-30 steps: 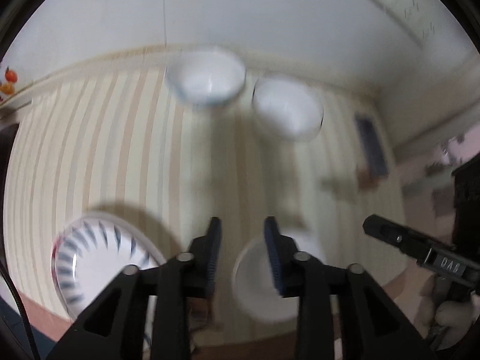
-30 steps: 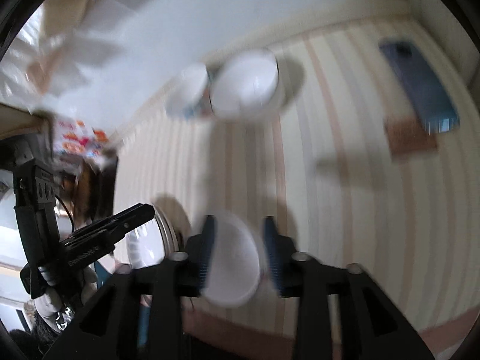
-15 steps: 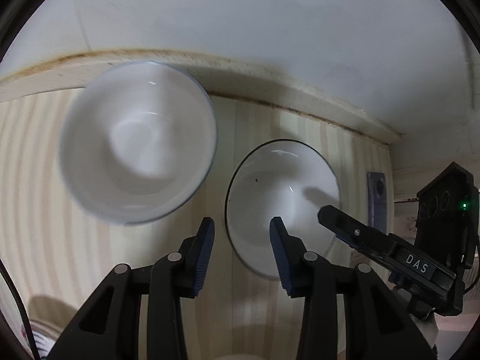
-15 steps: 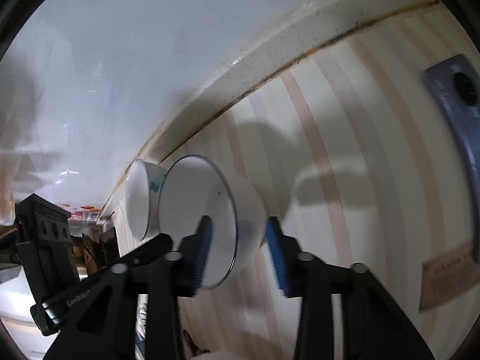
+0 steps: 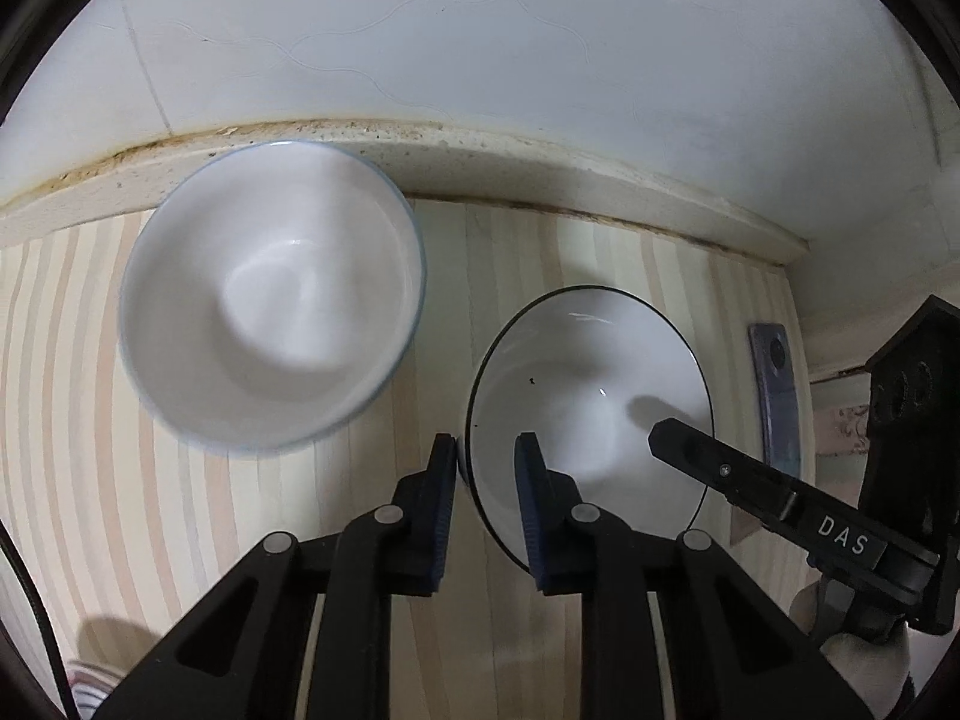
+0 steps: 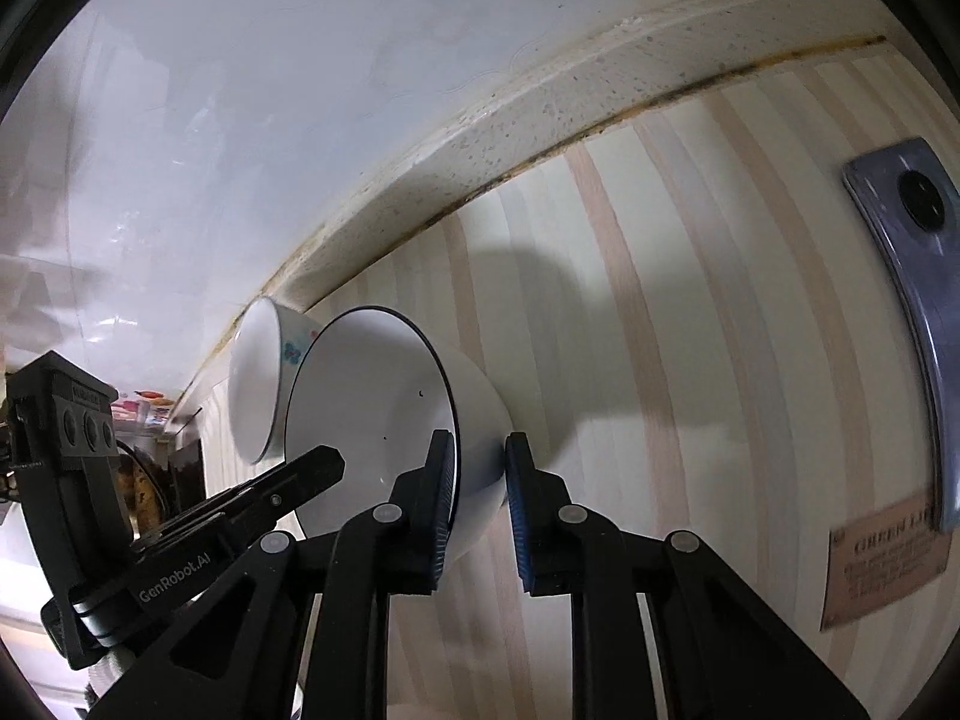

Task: Organize plates and bowls
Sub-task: 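Set the pink-flower bowl into the black-rimmed bowl and grip both rims, then lift the two nested bowls with both grippers toward the blue-dot bowl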

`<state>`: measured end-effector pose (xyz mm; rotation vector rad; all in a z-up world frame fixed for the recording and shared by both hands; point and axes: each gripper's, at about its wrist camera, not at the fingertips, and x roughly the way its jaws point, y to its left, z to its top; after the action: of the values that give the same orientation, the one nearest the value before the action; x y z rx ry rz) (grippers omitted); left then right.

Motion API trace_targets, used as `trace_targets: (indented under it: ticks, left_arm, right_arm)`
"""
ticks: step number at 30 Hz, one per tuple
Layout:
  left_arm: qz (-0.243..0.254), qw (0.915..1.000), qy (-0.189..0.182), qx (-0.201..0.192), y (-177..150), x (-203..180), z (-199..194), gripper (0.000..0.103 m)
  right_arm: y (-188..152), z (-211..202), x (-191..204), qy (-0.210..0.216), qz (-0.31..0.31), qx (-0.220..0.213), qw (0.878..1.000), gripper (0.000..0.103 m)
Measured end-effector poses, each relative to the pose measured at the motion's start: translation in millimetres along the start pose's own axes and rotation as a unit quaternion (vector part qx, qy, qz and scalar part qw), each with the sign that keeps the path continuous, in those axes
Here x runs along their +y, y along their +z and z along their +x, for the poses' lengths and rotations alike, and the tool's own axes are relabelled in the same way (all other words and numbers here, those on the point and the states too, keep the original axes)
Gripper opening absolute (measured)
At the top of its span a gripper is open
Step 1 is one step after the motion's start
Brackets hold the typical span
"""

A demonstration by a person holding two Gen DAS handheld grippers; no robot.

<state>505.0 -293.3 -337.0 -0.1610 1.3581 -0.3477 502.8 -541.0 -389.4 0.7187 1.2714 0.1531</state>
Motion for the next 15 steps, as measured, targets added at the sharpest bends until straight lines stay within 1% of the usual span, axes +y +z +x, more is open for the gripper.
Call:
trace_targets:
  ticks: [7,11,15]
  left_arm:
    - [0.019,0.9997,-0.006,-0.016,-34,-7,-37,0.018]
    - [0.044,0.9988,-0.005,-0.022,-66,-13,-62,0.018]
    - [0.057,0.9981,-0.007,-0.024,-94,-16,-84,0.018]
  right_arm:
    - [-36,-32,17,-0.002,-0.025,-0.002,1.0,0.019]
    - [-65,-60,29,-0.003,-0.043,-0.008,0.999,0.019]
    - [-97,-80,37,-0.002,-0.048,-0.005,0.999,0.019]
